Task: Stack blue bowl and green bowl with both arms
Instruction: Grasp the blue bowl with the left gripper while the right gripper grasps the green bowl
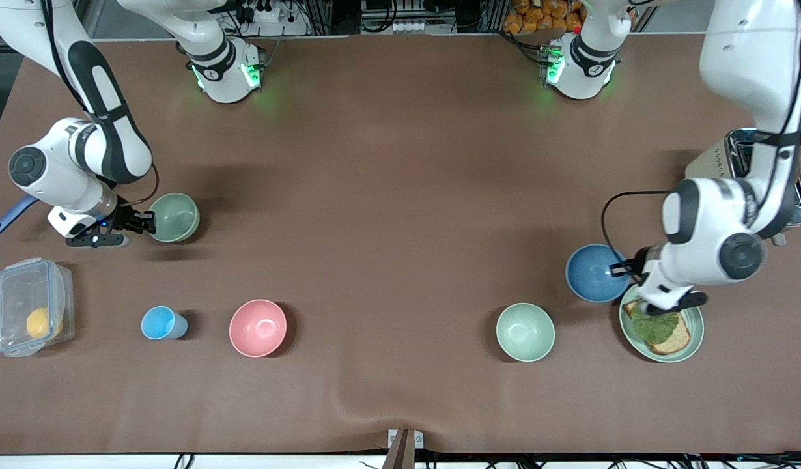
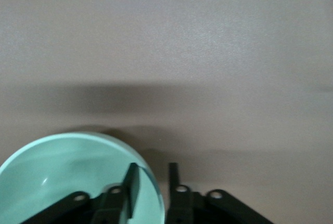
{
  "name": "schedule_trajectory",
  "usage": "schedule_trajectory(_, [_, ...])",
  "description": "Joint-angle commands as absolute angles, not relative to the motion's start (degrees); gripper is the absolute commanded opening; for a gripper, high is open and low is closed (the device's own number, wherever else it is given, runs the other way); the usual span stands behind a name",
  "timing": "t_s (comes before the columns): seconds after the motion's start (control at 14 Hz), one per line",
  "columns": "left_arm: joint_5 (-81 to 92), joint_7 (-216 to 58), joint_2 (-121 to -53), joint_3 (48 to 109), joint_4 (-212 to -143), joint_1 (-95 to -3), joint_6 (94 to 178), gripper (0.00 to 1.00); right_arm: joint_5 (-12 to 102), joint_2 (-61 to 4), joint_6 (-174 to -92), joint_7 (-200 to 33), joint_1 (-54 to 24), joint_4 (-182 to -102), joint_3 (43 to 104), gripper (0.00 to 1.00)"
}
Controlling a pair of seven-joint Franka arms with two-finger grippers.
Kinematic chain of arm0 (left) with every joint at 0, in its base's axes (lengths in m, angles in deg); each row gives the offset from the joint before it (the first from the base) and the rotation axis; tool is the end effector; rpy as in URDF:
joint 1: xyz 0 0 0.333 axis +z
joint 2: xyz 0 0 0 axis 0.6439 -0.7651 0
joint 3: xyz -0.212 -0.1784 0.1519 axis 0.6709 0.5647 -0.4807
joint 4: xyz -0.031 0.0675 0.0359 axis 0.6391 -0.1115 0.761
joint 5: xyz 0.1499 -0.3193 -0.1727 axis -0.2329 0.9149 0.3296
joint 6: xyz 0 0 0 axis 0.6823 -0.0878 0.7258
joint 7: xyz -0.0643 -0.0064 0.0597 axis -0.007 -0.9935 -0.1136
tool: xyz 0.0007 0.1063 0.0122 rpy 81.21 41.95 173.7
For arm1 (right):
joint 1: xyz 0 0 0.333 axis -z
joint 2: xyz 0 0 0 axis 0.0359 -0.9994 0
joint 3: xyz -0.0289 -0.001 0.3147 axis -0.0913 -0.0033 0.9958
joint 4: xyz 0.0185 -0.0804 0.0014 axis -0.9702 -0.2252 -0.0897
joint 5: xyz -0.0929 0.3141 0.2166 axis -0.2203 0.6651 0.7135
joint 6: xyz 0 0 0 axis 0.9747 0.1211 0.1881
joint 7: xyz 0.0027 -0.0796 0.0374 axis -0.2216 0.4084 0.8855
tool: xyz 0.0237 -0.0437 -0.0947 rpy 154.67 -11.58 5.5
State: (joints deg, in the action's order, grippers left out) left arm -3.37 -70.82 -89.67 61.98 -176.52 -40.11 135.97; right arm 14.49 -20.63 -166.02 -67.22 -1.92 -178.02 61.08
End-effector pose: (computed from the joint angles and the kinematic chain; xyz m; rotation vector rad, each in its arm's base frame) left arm 0.6488 -0.0187 0.2890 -3.1027 -0.3516 0.2662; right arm 0.4952 -0.1292 0.2208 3.1217 0.0620 -0.0372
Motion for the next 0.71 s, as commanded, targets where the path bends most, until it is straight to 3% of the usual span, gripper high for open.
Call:
schedule_trajectory(0.0, [0.1,-71.0,-85.3,62.2,-177.1,-38.2,135.6,0.0,16.2,-20.2,-166.6,-66.0,-2.8,-178.7,61.4,0.0])
schedule_trajectory(0.21, [5.2,-71.2,-83.4,62.2,-175.9,-35.4,135.6,0.0,16.2,-19.1,-162.6,-66.2,-3.0,-177.3,61.5,0.0])
schedule_trajectory(0.5, [10.2,-71.7,-83.9,62.2,-175.5,-35.3,136.3,0.0,22.4,-18.6,-140.6,-66.7,-3.2,-165.8,61.5,0.0])
schedule_trajectory(0.64, [12.1,-71.7,-84.2,62.1,-175.5,-35.3,136.3,0.0,24.0,-18.5,-135.8,-69.5,-3.7,-163.3,61.5,0.0])
